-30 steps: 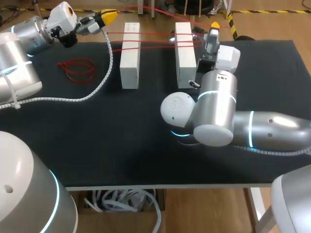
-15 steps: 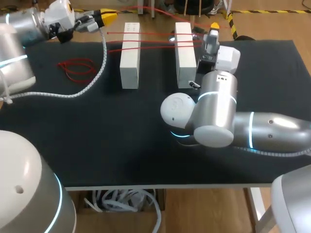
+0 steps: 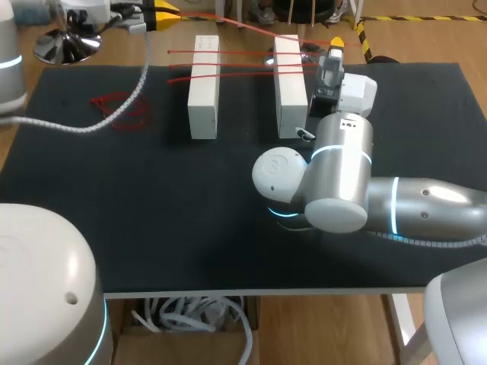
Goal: Grab the tape and strap the tape.
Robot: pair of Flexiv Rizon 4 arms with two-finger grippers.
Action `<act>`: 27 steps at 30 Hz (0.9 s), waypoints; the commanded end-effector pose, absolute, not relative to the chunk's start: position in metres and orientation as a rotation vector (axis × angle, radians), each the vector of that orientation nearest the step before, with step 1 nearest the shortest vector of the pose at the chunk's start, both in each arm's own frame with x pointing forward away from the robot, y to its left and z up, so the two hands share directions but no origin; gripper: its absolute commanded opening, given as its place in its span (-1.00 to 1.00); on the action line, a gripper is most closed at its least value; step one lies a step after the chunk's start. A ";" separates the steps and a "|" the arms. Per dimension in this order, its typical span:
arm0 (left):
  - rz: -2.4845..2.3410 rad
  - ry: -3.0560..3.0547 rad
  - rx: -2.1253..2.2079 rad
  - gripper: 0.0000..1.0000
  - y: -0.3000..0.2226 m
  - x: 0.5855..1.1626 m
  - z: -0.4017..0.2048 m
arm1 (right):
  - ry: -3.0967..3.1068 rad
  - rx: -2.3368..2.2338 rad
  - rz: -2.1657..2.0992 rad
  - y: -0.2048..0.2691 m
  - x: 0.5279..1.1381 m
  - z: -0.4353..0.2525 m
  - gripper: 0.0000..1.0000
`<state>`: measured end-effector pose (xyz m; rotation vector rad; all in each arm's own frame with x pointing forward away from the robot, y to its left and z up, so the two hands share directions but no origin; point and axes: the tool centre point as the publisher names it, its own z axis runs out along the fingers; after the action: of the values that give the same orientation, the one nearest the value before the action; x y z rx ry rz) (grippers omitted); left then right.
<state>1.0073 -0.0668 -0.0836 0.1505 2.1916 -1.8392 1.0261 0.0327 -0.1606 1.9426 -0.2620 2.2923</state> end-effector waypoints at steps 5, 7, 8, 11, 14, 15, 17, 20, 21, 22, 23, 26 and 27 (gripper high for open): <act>-0.942 2.616 0.465 -1.00 -0.078 1.009 -0.071 | -0.243 1.955 2.279 0.031 1.024 -0.160 -1.00; -0.792 2.653 0.509 -1.00 -0.079 1.009 -0.074 | -0.239 1.954 2.280 0.031 1.023 -0.160 -1.00; -0.711 2.664 0.536 -1.00 -0.079 1.008 -0.076 | -0.234 1.953 2.281 0.031 1.022 -0.160 -1.00; -0.652 2.718 0.511 -1.00 -0.080 1.008 -0.082 | -0.223 1.951 2.280 0.030 1.022 -0.160 -1.00; -0.534 2.798 0.476 -1.00 -0.078 1.009 -0.092 | -0.215 1.945 2.281 0.030 1.021 -0.160 -1.00; -0.451 2.819 0.471 -1.00 -0.077 1.009 -0.095 | -0.209 1.944 2.280 0.030 1.020 -0.160 -1.00; -0.424 2.839 0.464 -1.00 -0.076 1.009 -0.098 | -0.203 1.942 2.281 0.030 1.019 -0.160 -1.00; -0.404 2.842 0.456 -1.00 -0.076 1.009 -0.099 | -0.196 1.936 2.281 0.030 1.019 -0.160 -1.00; -0.405 2.842 0.456 -1.00 -0.076 1.010 -0.098 | -0.194 1.935 2.281 0.030 1.019 -0.160 -1.00; -0.430 2.822 0.445 -1.00 -0.077 1.010 -0.098 | -0.192 1.935 2.281 0.030 1.019 -0.160 -1.00; -0.492 2.814 0.426 -1.00 -0.078 1.011 -0.097 | -0.189 1.932 2.282 0.030 1.019 -0.160 -1.00; -0.492 2.814 0.426 -1.00 -0.078 1.011 -0.097 | -0.181 1.927 2.284 0.030 1.018 -0.160 -1.00; -0.492 2.814 0.426 -1.00 -0.078 1.011 -0.097 | -0.177 1.925 2.285 0.030 1.018 -0.160 -1.00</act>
<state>1.0073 -0.0726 -0.1025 0.4569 2.7056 -0.8381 1.0185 0.0325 -0.1623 1.9166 -0.1873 2.2879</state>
